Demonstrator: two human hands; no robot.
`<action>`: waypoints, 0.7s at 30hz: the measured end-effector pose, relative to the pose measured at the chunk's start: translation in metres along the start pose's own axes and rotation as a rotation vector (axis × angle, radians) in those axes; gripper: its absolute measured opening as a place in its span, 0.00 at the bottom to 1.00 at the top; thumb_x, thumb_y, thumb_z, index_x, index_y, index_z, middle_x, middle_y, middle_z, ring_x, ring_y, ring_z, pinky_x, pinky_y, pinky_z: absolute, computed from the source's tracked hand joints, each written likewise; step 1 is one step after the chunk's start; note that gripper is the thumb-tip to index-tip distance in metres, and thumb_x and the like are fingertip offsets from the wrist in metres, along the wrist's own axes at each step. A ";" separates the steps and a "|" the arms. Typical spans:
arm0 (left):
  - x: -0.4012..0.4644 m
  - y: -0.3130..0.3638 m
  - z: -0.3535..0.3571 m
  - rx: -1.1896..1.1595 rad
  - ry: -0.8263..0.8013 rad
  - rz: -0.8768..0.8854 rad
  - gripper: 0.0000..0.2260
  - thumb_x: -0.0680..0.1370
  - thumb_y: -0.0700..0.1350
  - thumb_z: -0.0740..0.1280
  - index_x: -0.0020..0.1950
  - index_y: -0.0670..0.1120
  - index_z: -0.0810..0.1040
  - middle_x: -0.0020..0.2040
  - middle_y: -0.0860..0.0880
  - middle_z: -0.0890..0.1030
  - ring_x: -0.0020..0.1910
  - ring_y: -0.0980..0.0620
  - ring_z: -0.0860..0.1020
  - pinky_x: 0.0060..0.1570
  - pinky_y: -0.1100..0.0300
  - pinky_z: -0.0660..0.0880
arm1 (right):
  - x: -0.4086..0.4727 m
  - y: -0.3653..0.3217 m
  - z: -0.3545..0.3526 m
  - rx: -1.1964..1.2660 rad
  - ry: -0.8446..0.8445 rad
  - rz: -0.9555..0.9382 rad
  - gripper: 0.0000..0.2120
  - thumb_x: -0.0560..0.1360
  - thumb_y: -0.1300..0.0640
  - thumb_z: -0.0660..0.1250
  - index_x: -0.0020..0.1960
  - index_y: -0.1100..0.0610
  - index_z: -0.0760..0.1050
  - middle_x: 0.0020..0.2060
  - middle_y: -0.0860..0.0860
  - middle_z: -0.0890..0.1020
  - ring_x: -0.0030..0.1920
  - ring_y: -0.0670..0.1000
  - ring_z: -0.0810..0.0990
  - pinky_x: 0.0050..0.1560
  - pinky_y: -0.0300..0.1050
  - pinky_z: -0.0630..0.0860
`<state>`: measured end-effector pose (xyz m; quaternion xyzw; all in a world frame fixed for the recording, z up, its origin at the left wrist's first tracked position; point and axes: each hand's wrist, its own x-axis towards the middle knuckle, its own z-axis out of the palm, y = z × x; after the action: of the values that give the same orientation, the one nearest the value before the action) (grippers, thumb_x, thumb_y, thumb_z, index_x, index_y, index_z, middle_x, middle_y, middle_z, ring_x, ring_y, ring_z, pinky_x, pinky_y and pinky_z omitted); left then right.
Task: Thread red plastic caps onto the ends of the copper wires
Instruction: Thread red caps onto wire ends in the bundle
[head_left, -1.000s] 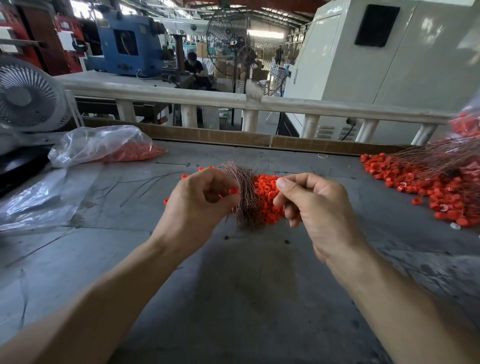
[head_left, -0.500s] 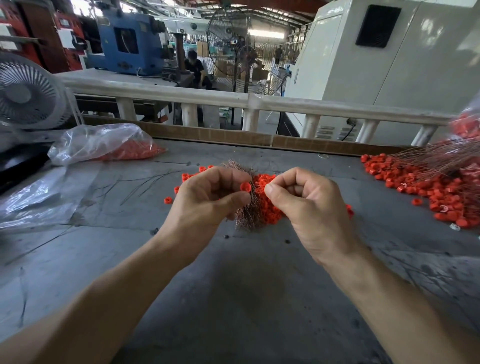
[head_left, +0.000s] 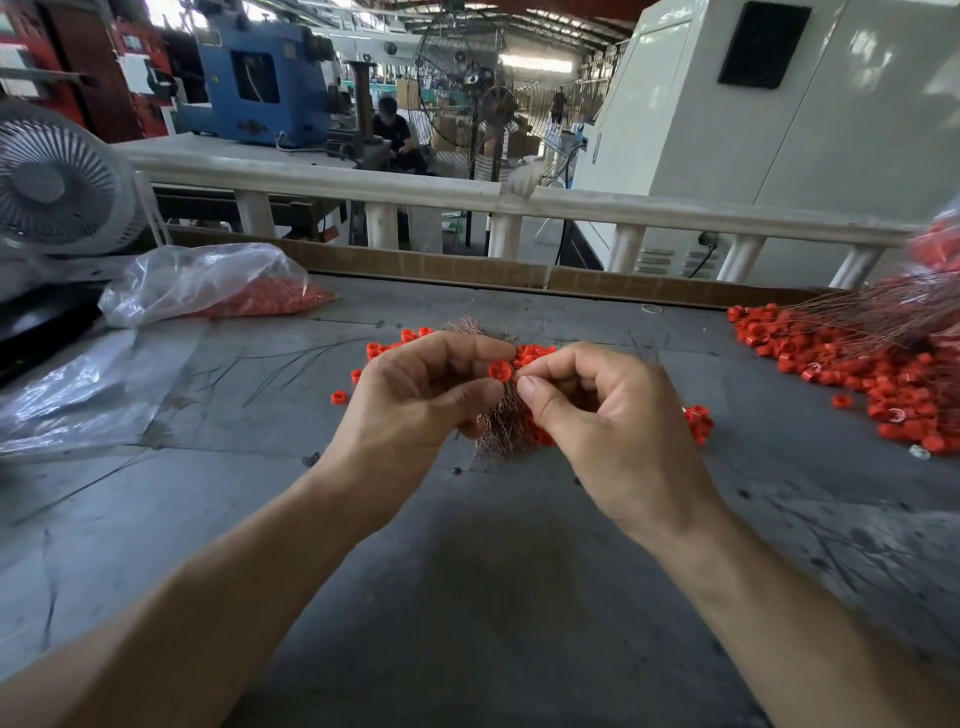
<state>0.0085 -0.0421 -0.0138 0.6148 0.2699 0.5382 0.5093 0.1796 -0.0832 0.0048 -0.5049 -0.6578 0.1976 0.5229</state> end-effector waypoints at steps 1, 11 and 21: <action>0.000 0.000 0.000 0.002 0.000 0.003 0.10 0.73 0.35 0.73 0.53 0.45 0.84 0.42 0.46 0.81 0.38 0.52 0.77 0.38 0.61 0.76 | 0.000 0.000 0.001 -0.009 0.003 0.000 0.05 0.77 0.60 0.73 0.43 0.52 0.84 0.33 0.48 0.84 0.35 0.47 0.82 0.40 0.48 0.80; 0.000 -0.002 -0.001 0.109 -0.023 0.074 0.12 0.72 0.38 0.75 0.54 0.45 0.85 0.42 0.46 0.80 0.40 0.50 0.77 0.39 0.62 0.76 | 0.000 0.000 0.002 -0.063 0.026 0.004 0.05 0.76 0.59 0.74 0.43 0.51 0.85 0.32 0.44 0.84 0.34 0.45 0.82 0.37 0.44 0.80; -0.002 0.002 0.002 0.081 0.017 0.032 0.11 0.74 0.40 0.72 0.54 0.49 0.87 0.44 0.44 0.86 0.44 0.48 0.84 0.49 0.56 0.82 | 0.000 0.000 0.001 -0.072 0.018 0.018 0.04 0.77 0.58 0.73 0.44 0.51 0.85 0.33 0.45 0.84 0.36 0.45 0.83 0.40 0.47 0.81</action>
<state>0.0091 -0.0456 -0.0126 0.6346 0.2859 0.5403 0.4729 0.1790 -0.0831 0.0041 -0.5311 -0.6550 0.1738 0.5086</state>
